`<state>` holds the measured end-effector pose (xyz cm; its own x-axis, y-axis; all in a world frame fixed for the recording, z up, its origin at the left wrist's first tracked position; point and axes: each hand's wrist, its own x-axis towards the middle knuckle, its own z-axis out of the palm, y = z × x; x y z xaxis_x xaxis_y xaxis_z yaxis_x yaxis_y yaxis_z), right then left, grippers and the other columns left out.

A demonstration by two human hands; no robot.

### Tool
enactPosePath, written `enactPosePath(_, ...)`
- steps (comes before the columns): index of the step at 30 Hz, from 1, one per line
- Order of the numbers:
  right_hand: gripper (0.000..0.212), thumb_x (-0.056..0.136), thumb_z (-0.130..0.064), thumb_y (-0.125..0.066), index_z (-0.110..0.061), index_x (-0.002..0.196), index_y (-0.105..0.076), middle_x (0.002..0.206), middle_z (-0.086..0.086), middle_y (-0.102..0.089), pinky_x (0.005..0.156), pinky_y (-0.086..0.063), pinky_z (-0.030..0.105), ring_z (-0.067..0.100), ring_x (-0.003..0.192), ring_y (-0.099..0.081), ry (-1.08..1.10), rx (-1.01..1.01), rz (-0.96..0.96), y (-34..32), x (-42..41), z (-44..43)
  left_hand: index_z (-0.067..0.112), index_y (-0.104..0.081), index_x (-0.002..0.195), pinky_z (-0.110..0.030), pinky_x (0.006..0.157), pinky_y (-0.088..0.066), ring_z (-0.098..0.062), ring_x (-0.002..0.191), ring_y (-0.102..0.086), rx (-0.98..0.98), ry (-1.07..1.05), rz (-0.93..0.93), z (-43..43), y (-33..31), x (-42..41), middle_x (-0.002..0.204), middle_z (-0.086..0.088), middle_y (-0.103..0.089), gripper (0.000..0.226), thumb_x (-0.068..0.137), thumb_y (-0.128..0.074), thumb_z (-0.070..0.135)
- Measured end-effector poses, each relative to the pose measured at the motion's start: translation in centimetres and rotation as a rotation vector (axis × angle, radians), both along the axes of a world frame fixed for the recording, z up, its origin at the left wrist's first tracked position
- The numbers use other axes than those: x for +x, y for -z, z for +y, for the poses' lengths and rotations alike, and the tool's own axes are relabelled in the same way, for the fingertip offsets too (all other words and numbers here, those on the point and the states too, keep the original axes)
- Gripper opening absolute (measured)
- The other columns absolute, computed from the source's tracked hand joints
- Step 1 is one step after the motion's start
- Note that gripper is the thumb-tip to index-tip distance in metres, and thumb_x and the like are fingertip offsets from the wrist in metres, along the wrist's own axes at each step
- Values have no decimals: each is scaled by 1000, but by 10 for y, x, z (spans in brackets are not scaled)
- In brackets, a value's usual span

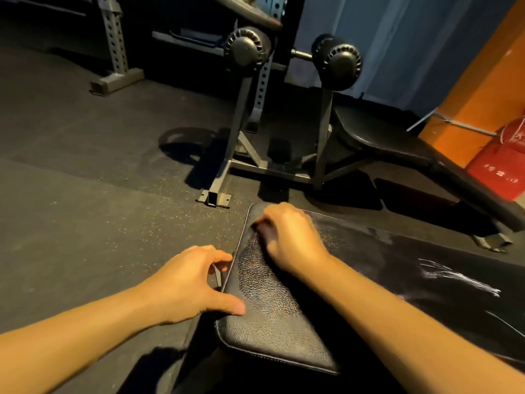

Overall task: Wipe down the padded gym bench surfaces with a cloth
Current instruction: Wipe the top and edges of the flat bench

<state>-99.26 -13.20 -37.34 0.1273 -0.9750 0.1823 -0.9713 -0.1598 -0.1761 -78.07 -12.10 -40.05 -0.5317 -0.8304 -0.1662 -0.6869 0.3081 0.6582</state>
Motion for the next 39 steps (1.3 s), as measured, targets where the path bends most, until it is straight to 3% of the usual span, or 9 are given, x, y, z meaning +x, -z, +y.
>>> enactPosePath(3, 15, 97, -27, -55, -24, 105, -68, 101, 1, -63, 80, -52, 38, 24, 93, -62, -283, 117, -28, 2, 8, 44, 47, -54, 124, -16, 89, -43, 3, 110, -52, 6, -11, 13, 0, 2, -2, 113, 24, -57, 81, 54, -81, 76)
enactPosePath(5, 19, 97, -28, -51, -19, 100, -68, 98, 6, -66, 79, -53, 41, 30, 93, -66, -114, 13, 95, -7, -28, 0, 45, -53, 134, -17, 90, -43, 5, 109, -53, 46, -31, 54, 1, 4, -1, 114, 25, -57, 95, 49, -78, 78)
enactPosePath(8, 12, 95, -23, -58, -16, 96, -67, 98, 8, -64, 74, -51, 39, 37, 93, -66, 142, -96, 63, -11, -45, -47, 40, -53, 139, -18, 92, -43, 5, 109, -52, 26, -22, 47, 2, 2, 0, 114, 23, -57, 99, 50, -79, 77)
enactPosePath(13, 12, 96, -30, -58, -22, 100, -67, 101, 3, -63, 80, -53, 40, 27, 93, -63, -318, 93, 15, 1, 7, 2, 39, -59, 128, -17, 92, -44, 6, 107, -51, -10, -15, 22, -1, 4, -1, 110, 23, -57, 84, 56, -83, 73)
enactPosePath(18, 17, 100, -27, -57, -14, 104, -68, 107, 9, -66, 81, -51, 40, 36, 100, -64, 95, -57, -12, -6, -19, -67, 39, -56, 136, -15, 89, -43, 7, 106, -52, -7, -16, 34, -1, 7, 1, 111, 23, -58, 91, 56, -83, 73)
enactPosePath(23, 11, 98, -25, -61, -21, 103, -70, 102, 3, -66, 84, -51, 36, 24, 96, -63, -419, 133, -74, -3, 15, 15, 41, -61, 104, -15, 86, -44, 1, 102, -54, -11, -10, 24, -4, 8, -1, 105, 19, -59, 61, 55, -85, 71)
enactPosePath(29, 14, 98, -25, -59, -15, 106, -67, 110, 8, -65, 82, -54, 42, 35, 100, -65, 92, -66, 2, -4, -19, -76, 42, -55, 138, -17, 90, -44, 6, 106, -53, 17, -18, 62, -1, 13, 5, 111, 23, -59, 98, 52, -78, 81)
enactPosePath(34, 10, 96, -23, -61, -19, 101, -69, 98, 3, -64, 81, -50, 34, 23, 92, -62, -472, 120, -76, 1, 15, 24, 43, -64, 102, -18, 87, -45, 5, 102, -52, 11, -24, 98, 1, 13, 3, 106, 15, -61, 60, 54, -79, 76)
enactPosePath(39, 15, 97, -27, -60, -17, 104, -69, 107, 8, -68, 84, -54, 41, 35, 102, -66, 98, -57, -5, 0, -39, -77, 46, -63, 123, -22, 93, -47, 4, 105, -55, 8, -15, 156, 4, 22, 8, 109, 19, -61, 83, 52, -73, 87)
